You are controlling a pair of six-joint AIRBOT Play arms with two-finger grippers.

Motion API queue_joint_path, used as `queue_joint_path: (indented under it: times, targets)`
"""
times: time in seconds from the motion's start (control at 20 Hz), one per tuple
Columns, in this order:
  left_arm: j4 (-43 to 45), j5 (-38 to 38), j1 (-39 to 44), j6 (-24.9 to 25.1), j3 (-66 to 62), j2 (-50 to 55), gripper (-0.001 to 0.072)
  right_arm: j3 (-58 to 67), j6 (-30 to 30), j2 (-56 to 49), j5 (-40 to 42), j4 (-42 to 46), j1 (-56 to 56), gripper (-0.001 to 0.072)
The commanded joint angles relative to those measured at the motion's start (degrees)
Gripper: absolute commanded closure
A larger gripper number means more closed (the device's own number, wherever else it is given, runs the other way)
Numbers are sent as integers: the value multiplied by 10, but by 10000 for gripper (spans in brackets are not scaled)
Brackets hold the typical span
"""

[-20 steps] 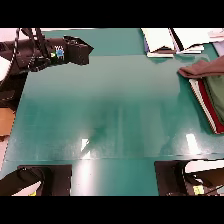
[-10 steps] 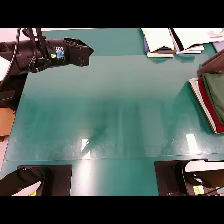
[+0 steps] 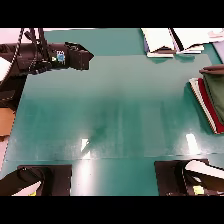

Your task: Fold the shirts.

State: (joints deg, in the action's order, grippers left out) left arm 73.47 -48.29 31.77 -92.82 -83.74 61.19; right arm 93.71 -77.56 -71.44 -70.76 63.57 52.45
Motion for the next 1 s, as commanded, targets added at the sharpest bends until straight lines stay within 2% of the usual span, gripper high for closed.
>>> queue_joint_path:
  times: [0.0,0.1,0.15,0.2,0.25,0.3,0.45,0.6,0.75,0.95]
  targets:
    - [0,-3,0,3,0,0,682,-115,10,58,-23,105,48,694]
    - [0,-4,0,3,0,0,682,-174,11,79,-23,147,66,682]
    - [0,-4,0,3,0,0,682,-199,11,84,-23,162,74,568]
    - [0,-5,0,3,0,0,682,-221,11,88,-23,167,84,357]
    - [0,-6,0,3,0,0,682,-235,11,89,-24,172,93,213]
    - [0,-6,0,3,0,0,682,-240,11,89,-27,170,99,140]
    - [0,-5,0,3,0,0,682,-224,11,90,-21,130,91,133]
    - [0,-2,0,3,0,0,682,-174,11,90,4,5,22,135]
    - [0,-3,0,2,0,0,681,-135,11,90,-4,-87,-113,135]
    - [0,-2,0,2,0,0,682,-126,11,90,24,-84,-342,141]
